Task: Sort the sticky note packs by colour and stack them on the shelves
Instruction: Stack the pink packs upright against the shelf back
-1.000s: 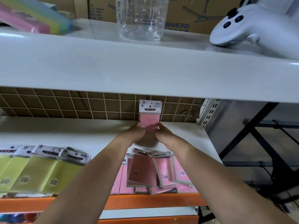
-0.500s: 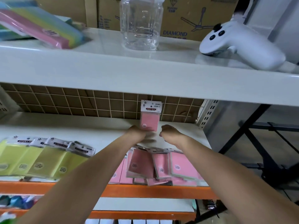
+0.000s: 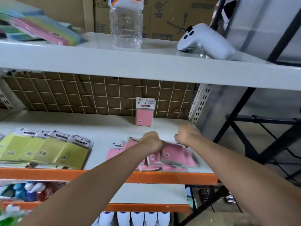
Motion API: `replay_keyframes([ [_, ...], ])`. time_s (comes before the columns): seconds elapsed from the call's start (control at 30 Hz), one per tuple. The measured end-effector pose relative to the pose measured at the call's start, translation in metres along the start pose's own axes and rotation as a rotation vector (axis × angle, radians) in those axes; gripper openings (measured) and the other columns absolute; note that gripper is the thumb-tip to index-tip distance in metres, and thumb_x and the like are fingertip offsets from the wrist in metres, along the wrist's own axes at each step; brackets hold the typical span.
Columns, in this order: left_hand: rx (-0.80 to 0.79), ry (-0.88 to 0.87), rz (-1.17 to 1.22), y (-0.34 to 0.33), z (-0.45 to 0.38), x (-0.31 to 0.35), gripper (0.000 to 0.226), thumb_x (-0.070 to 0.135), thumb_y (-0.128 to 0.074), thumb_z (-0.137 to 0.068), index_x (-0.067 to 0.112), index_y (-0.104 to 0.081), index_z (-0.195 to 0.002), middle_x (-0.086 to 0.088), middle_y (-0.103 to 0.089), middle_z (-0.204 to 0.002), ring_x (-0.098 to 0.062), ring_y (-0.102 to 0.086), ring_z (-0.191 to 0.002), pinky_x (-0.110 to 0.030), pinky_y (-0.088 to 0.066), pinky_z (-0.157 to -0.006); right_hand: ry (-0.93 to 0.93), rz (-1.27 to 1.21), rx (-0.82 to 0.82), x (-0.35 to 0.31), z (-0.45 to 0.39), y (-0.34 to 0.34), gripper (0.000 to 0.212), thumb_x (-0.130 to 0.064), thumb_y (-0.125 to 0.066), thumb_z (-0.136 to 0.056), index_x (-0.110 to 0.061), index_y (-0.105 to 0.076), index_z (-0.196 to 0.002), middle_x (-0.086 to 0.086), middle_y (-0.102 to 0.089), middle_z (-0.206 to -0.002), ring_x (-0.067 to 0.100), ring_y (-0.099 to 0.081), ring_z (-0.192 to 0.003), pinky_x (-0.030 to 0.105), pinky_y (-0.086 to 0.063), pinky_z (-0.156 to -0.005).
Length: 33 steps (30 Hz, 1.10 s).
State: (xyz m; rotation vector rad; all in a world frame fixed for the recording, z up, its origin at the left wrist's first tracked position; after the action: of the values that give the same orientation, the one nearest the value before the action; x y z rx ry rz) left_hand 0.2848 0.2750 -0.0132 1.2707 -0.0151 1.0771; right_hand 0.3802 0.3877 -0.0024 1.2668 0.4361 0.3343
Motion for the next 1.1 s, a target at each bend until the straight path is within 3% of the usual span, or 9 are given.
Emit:
replay_keyframes([
  [0.1,-0.051,0.037,-0.049,-0.006,0.007,0.009,0.020,0.012,-0.053,-0.087,0.003,-0.057,-0.070,-0.017,-0.064,-0.092,-0.027,-0.063,-0.084,-0.025,-0.044,-0.064,-0.114,-0.019,-0.152,0.005,0.010,-0.005,0.022,-0.016,-0.051,-0.091,-0.004,-0.062,-0.076,0.012,-0.065,-0.067,0.026,-0.067,-0.064,0.032,-0.058,-0.068],
  [0.2,-0.094,0.075,-0.101,-0.012,0.013,0.016,0.037,0.020,-0.058,-0.088,0.006,-0.048,-0.055,-0.011,-0.062,-0.066,-0.023,-0.055,-0.064,-0.030,-0.054,-0.079,-0.161,-0.028,-0.323,0.004,0.020,-0.012,0.040,-0.016,-0.043,-0.095,0.003,-0.067,-0.069,0.016,-0.068,-0.062,0.025,-0.068,-0.060,0.035,-0.060,-0.076],
  [0.37,-0.075,0.131,-0.028,-0.012,0.015,0.020,0.040,0.035,-0.060,-0.087,0.010,-0.046,-0.059,0.001,-0.042,-0.024,-0.015,-0.047,-0.045,-0.022,-0.045,-0.051,-0.158,-0.111,-0.382,-0.003,0.021,-0.015,0.039,-0.019,-0.040,-0.094,0.003,-0.064,-0.073,0.014,-0.063,-0.049,0.023,-0.065,-0.055,0.031,-0.059,-0.076],
  [0.47,-0.067,0.134,0.012,-0.011,0.012,0.017,0.032,0.027,-0.058,-0.089,0.006,-0.047,-0.068,-0.009,-0.061,-0.061,-0.022,-0.061,-0.064,-0.033,-0.055,-0.074,-0.144,-0.167,-0.327,-0.007,0.016,-0.013,0.035,-0.016,-0.037,-0.090,0.003,-0.062,-0.074,0.012,-0.061,-0.045,0.022,-0.061,-0.046,0.027,-0.056,-0.065],
  [0.53,-0.038,0.136,0.001,-0.005,0.008,0.012,0.028,0.027,-0.057,-0.091,0.006,-0.049,-0.075,-0.009,-0.062,-0.082,-0.026,-0.065,-0.089,-0.026,-0.048,-0.067,-0.113,-0.203,-0.273,-0.011,0.012,-0.010,0.033,-0.015,-0.039,-0.090,0.001,-0.059,-0.071,0.013,-0.062,-0.046,0.021,-0.059,-0.041,0.024,-0.052,-0.056],
  [0.63,0.030,0.142,0.002,0.005,-0.004,0.000,0.018,0.022,-0.058,-0.091,0.005,-0.058,-0.090,-0.013,-0.063,-0.100,-0.025,-0.063,-0.096,-0.025,-0.038,-0.066,-0.062,-0.259,-0.210,-0.020,0.003,-0.006,0.033,-0.016,-0.040,-0.091,0.000,-0.055,-0.067,0.014,-0.061,-0.051,0.022,-0.058,-0.041,0.025,-0.052,-0.054],
  [0.8,0.121,0.153,0.089,0.023,-0.026,-0.012,0.033,0.025,-0.056,-0.091,0.004,-0.060,-0.116,-0.011,-0.064,-0.117,-0.027,-0.062,-0.108,-0.029,-0.049,-0.082,0.009,-0.282,-0.112,-0.039,-0.014,0.000,0.036,-0.022,-0.044,-0.093,-0.005,-0.056,-0.064,0.009,-0.059,-0.050,0.020,-0.057,-0.044,0.027,-0.054,-0.058],
  [0.97,0.149,0.122,0.126,0.037,-0.042,-0.021,0.033,0.017,-0.054,-0.087,0.007,-0.057,-0.118,-0.013,-0.062,-0.119,-0.027,-0.060,-0.108,-0.028,-0.048,-0.082,0.032,-0.335,-0.115,-0.057,-0.029,-0.005,0.024,-0.010,-0.042,-0.087,-0.005,-0.057,-0.069,0.011,-0.064,-0.062,0.027,-0.069,-0.068,0.032,-0.057,-0.063],
  [1.1,0.130,0.093,0.128,0.042,-0.057,-0.030,0.037,0.015,-0.048,-0.090,0.006,-0.049,-0.126,-0.013,-0.055,-0.127,-0.028,-0.056,-0.114,-0.028,-0.046,-0.085,0.022,-0.420,-0.151,-0.070,-0.039,-0.014,0.023,-0.008,-0.040,-0.090,-0.003,-0.057,-0.105,0.017,-0.069,-0.092,0.029,-0.071,-0.085,0.035,-0.057,-0.067],
])
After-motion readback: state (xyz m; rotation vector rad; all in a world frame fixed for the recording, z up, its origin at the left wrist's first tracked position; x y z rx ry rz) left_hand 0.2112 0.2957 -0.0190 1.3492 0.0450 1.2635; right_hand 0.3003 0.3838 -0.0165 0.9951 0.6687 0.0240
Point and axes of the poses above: each hand's wrist, its own z-axis away from the middle knuckle, its own y-axis out of the back of the hand, x = y × z, the point moved 4 cm from there along -z, towards the middle knuckle
